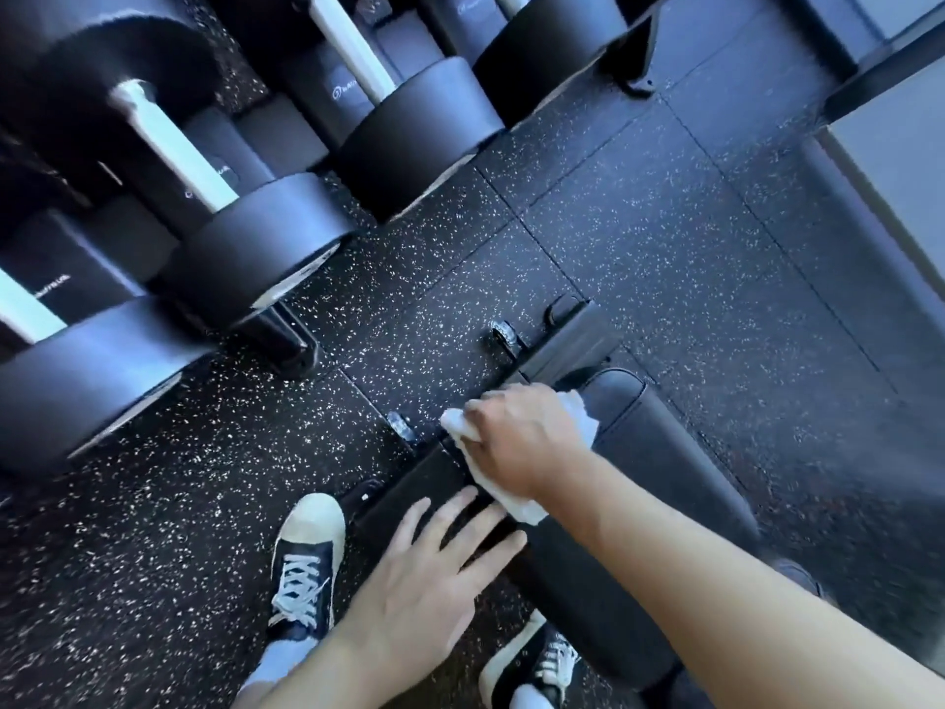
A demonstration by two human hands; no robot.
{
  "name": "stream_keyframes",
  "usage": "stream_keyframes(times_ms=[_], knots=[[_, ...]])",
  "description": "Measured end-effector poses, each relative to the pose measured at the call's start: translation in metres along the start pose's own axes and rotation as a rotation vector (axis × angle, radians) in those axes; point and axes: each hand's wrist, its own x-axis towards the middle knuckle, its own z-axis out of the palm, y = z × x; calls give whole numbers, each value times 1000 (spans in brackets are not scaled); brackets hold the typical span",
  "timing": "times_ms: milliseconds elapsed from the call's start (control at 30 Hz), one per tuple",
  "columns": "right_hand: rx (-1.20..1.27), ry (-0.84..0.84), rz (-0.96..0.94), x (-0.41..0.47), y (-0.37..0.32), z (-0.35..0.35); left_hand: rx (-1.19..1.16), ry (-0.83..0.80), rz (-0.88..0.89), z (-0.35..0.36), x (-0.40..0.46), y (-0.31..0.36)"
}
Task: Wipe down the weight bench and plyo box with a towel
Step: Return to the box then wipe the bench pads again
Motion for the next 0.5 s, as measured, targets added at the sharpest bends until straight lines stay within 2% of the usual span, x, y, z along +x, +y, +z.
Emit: stream_keyframes(times_ms=[100,167,233,300,400,433,500], knots=[[72,230,-39,-15,10,16,93,-61,69,-10,1,-15],[57,456,29,-32,40,17,127,-79,118,-15,7,-20],[13,613,128,-51,65,20,157,-80,155,-24,18,-24],[-1,692,324,-69,84,28,186,-86,211,-34,33,-28],[82,731,751,-92,93,44,248,-94,294,-49,53,-32],[115,737,849,-99,88,50,269,-95,313,-53,58,-33],[126,758,926,-108,64,66,304,-93,341,-58,67,-35]])
